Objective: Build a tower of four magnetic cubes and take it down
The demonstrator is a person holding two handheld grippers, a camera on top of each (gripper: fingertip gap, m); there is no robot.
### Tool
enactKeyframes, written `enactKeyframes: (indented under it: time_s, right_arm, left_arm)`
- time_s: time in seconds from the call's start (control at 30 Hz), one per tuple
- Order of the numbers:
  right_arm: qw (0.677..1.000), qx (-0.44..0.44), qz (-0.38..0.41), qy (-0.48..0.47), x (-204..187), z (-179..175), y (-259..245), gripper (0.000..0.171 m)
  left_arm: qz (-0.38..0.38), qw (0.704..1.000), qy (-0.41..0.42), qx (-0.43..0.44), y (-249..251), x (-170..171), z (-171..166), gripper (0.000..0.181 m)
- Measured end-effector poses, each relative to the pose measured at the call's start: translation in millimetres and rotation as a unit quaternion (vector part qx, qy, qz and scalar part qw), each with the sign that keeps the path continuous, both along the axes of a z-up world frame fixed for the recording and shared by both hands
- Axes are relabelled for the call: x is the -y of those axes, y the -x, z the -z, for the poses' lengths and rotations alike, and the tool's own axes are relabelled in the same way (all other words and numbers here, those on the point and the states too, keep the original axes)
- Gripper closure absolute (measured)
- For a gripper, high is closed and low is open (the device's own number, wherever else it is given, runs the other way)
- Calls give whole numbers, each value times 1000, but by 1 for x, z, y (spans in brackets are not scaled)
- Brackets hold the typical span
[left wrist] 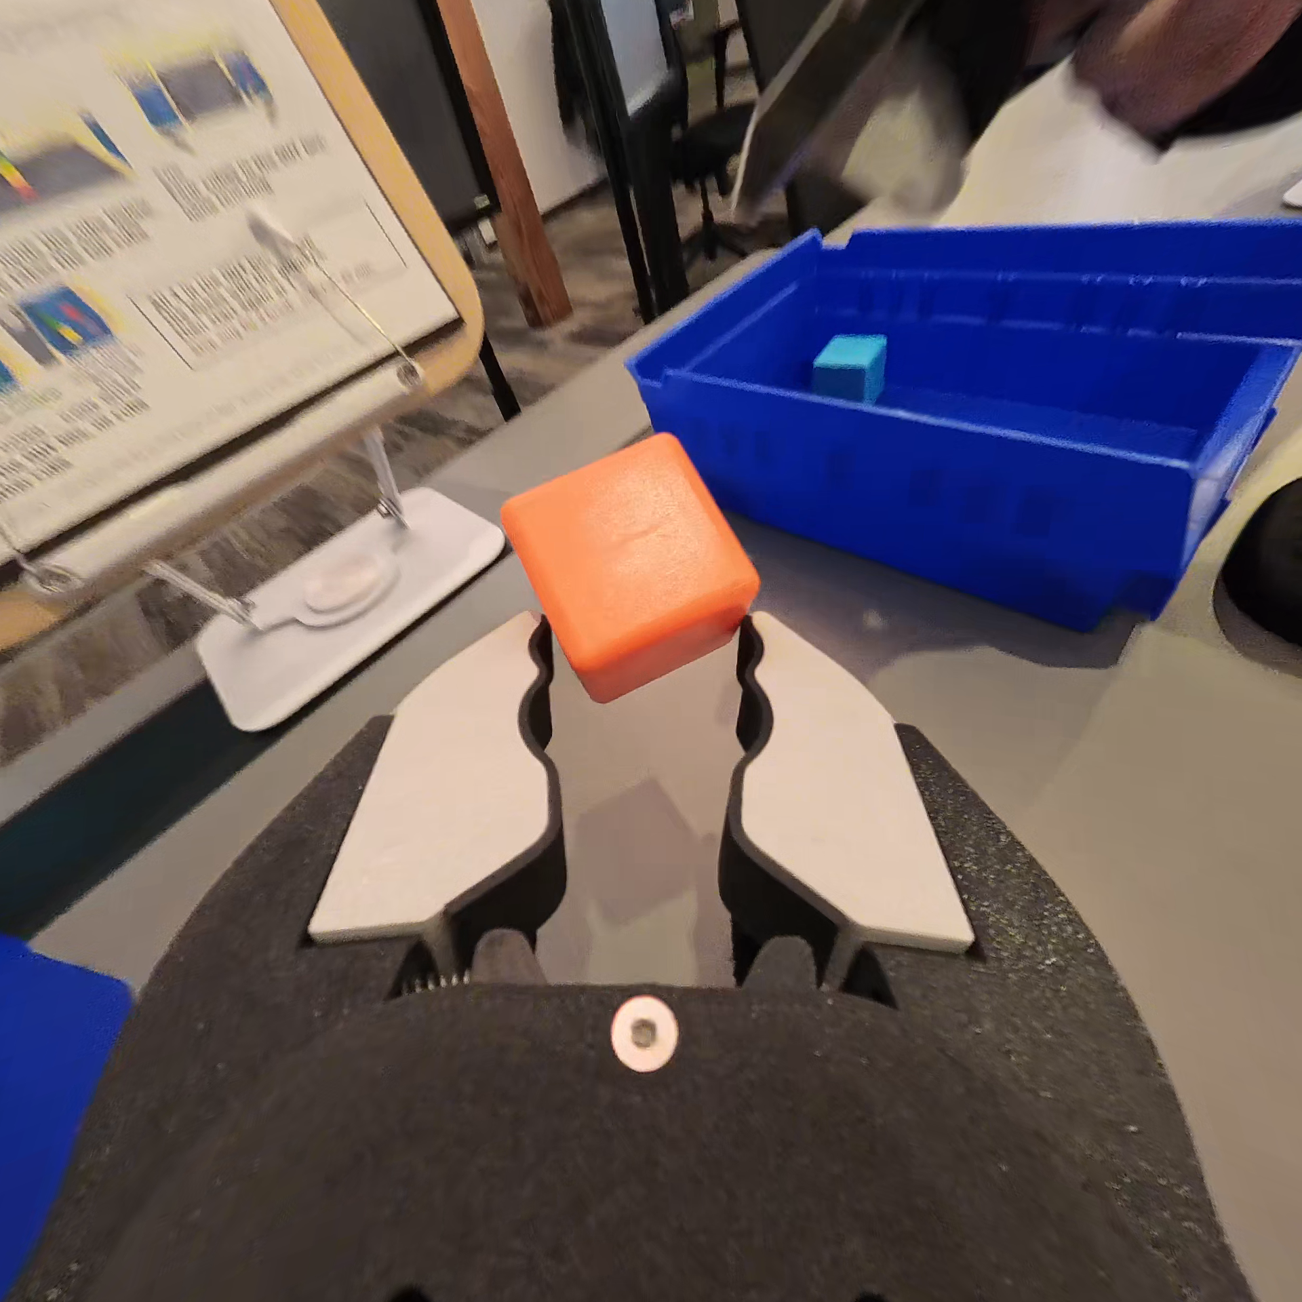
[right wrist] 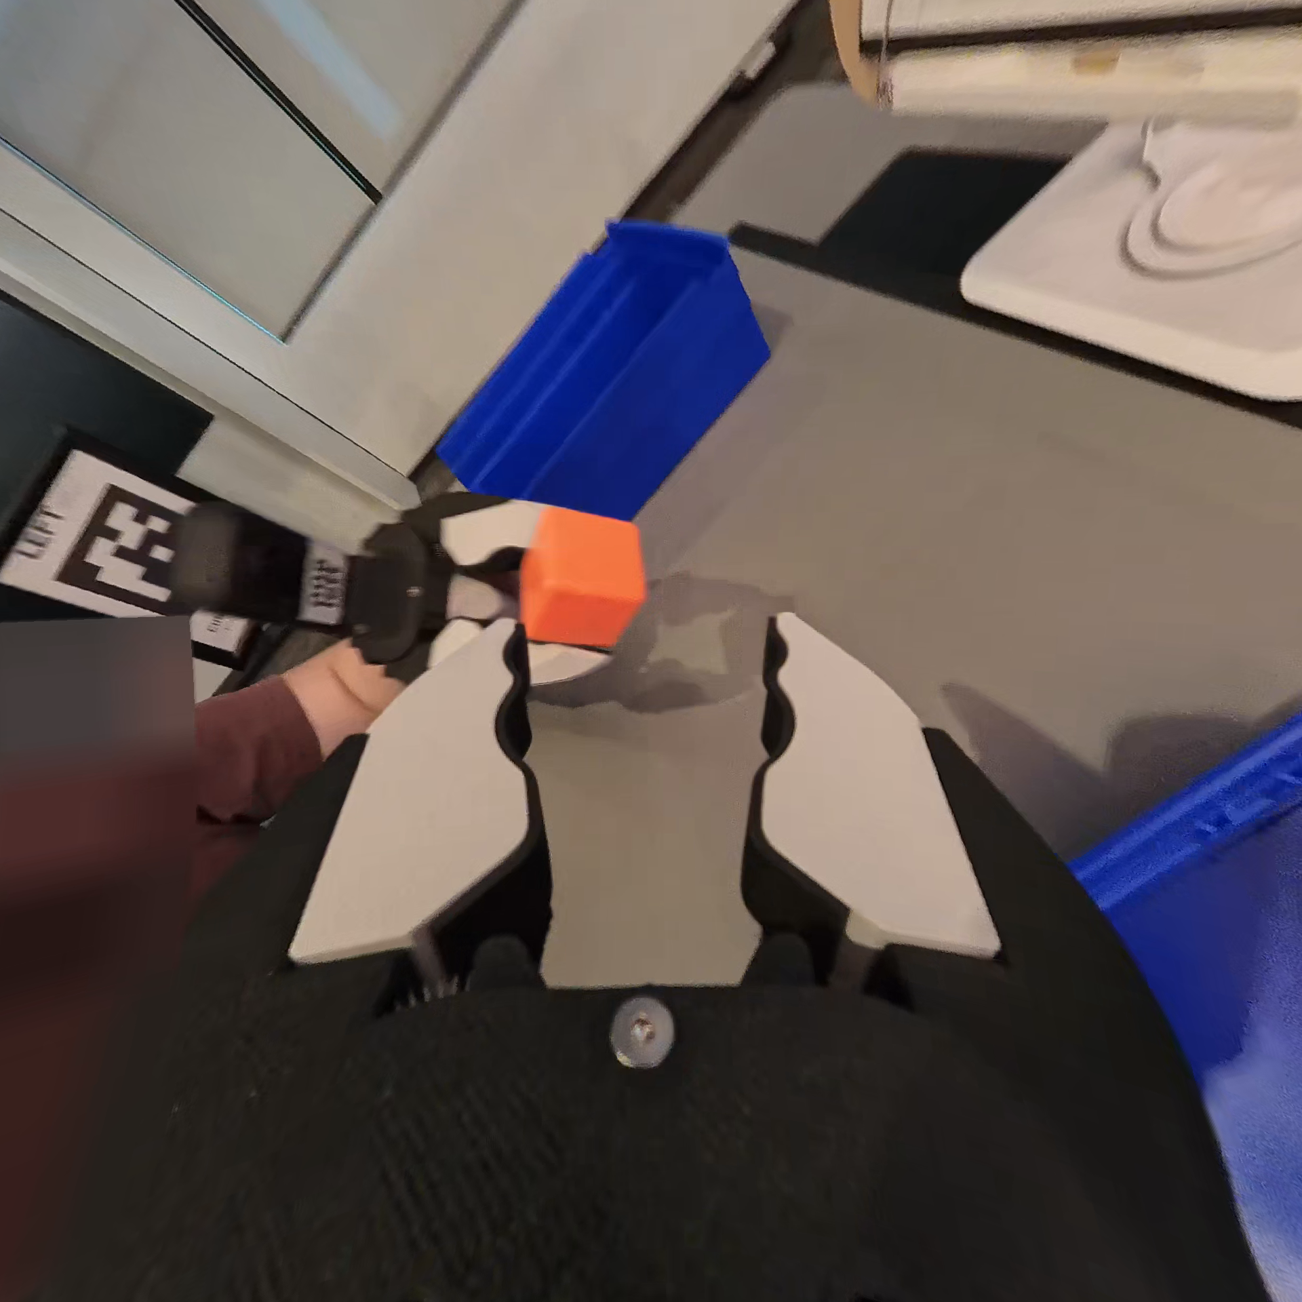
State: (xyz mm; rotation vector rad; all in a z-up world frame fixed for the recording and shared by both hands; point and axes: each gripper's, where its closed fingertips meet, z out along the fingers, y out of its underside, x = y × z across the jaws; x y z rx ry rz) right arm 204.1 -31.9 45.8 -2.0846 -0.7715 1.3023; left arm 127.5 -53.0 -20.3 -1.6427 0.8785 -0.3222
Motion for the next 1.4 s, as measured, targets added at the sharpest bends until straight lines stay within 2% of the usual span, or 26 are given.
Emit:
enactKeyframes:
  time_s: [0.07,0.17,0.3,0.33,0.4,0.53,0.6,0.7,0.77,0.8,0.87,0.93,1.2,1.27,1.4]
  right_arm:
    - [999,9,-20,24,1,16,21,96]
    - [996,-26,-61,66,11,22,52,94]
    - [987,2,-128,96,34,42,74,94]
    - [984,9,-146,104,40,46,78,95]
    - [977,-2,-177,117,49,45,85,120]
    - [978,17,-180,100,47,49,83,121]
    - [981,19,-175,81,45,42,75,121]
    - [985,81,-148,26,40,34,23,121]
    - [976,208,-59,-20,23,52,-47,121]
    - [957,289,-22,-28,19,68,-90,121]
    - [904,427,5,5,29,106,-164,120]
    - [867,491,4,89,51,135,-205,121]
    - [760,605,33,235,62,182,-244,120]
    - [754,604,62,251,54,188,-246,120]
    - [770,586,102,229,42,178,-246,113]
  left_arm:
    - [2,999,-33,0,0,6,-12,131]
    - [3,998,-57,-16,-2,12,-16,131]
    - [7,998,-58,-20,-4,14,-14,131]
    - [7,998,-60,-21,-5,14,-15,131]
    - [7,998,-57,-26,-5,14,-14,131]
    - [10,998,-49,-27,-4,13,-7,132]
    - [12,999,-41,-20,-6,14,-7,121]
    - [24,999,-18,-18,-8,17,-4,120]
    - [33,999,6,-19,-10,20,0,122]
    - [38,999,17,-22,-10,21,2,122]
    - [45,998,33,-26,-12,22,6,123]
    - [54,997,44,-33,-15,23,10,124]
    - [65,995,49,-57,-19,31,17,126]
    - [64,995,48,-52,-19,32,14,125]
    - [56,996,53,-52,-11,31,5,117]
